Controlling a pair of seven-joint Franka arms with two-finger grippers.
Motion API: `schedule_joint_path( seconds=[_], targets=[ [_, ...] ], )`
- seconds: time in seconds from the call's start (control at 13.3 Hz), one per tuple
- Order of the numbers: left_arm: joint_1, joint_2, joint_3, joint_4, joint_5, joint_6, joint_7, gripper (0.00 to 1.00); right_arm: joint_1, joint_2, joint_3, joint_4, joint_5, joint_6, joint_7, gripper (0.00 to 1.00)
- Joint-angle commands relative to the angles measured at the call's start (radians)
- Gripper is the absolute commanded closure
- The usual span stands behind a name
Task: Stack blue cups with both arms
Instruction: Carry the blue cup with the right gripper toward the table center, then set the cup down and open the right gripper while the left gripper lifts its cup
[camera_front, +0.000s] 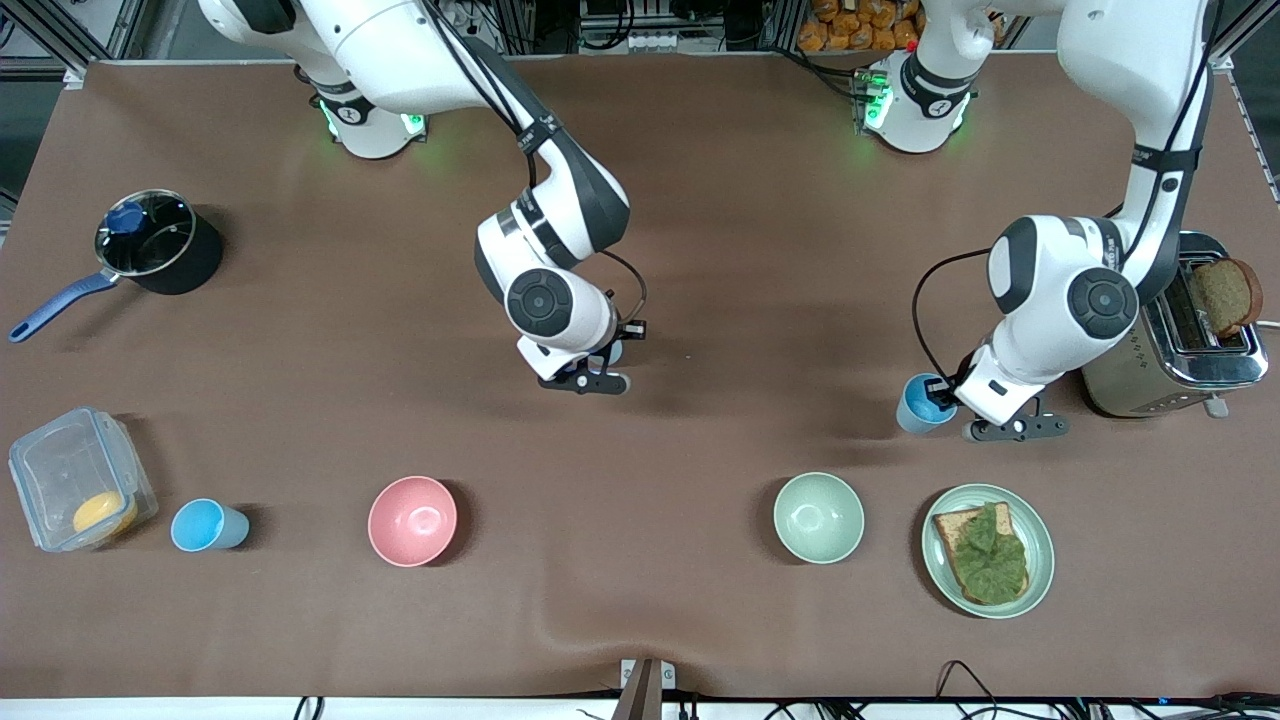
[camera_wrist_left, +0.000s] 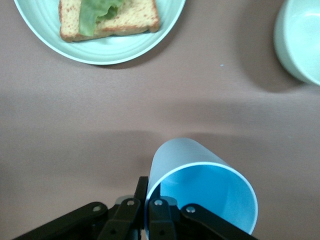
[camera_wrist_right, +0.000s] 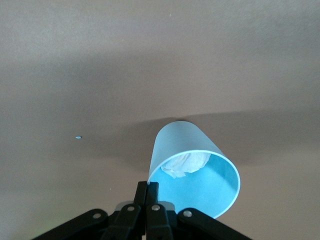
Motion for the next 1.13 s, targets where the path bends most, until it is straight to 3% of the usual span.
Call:
schedule_joint_path(
  seconds=[0.0, 0.15, 0.23, 0.3, 0.38, 0.68, 0.98, 1.05],
  targets=[
    [-0.001, -0.031, -0.009, 0.092, -0.026, -0.141, 0.016, 1.0, 0.021, 0.04, -0.013, 0.033, 0.025, 0.014, 0.016, 1.0],
    [-0.004, -0.031, -0.019, 0.152, -0.026, -0.21, 0.003, 1.0, 0.021, 0.046, -0.013, 0.033, 0.026, 0.02, 0.016, 1.0],
    [-0.006, -0.029, -0.03, 0.185, -0.026, -0.247, -0.008, 1.0, 0.021, 0.046, -0.013, 0.033, 0.027, 0.018, 0.017, 0.67],
    [-0.007, -0.026, -0.039, 0.219, -0.026, -0.282, -0.029, 1.0, 0.021, 0.044, -0.013, 0.036, 0.027, 0.018, 0.042, 0.13],
    [-0.009, -0.023, -0.045, 0.25, -0.026, -0.314, -0.051, 1.0, 0.027, 0.04, -0.013, 0.037, 0.016, 0.018, 0.074, 0.0],
    [-0.01, -0.019, -0.097, 0.339, -0.026, -0.408, -0.14, 1.0, 0.003, -0.009, -0.025, 0.099, 0.016, -0.072, 0.093, 0.0],
    [-0.012, -0.017, -0.153, 0.379, -0.024, -0.437, -0.243, 1.0, -0.126, -0.133, -0.031, 0.099, 0.005, -0.244, 0.079, 0.0],
    [-0.012, -0.017, -0.167, 0.386, -0.026, -0.439, -0.27, 1.0, -0.167, -0.16, -0.03, 0.099, -0.031, -0.288, 0.079, 0.0]
  ],
)
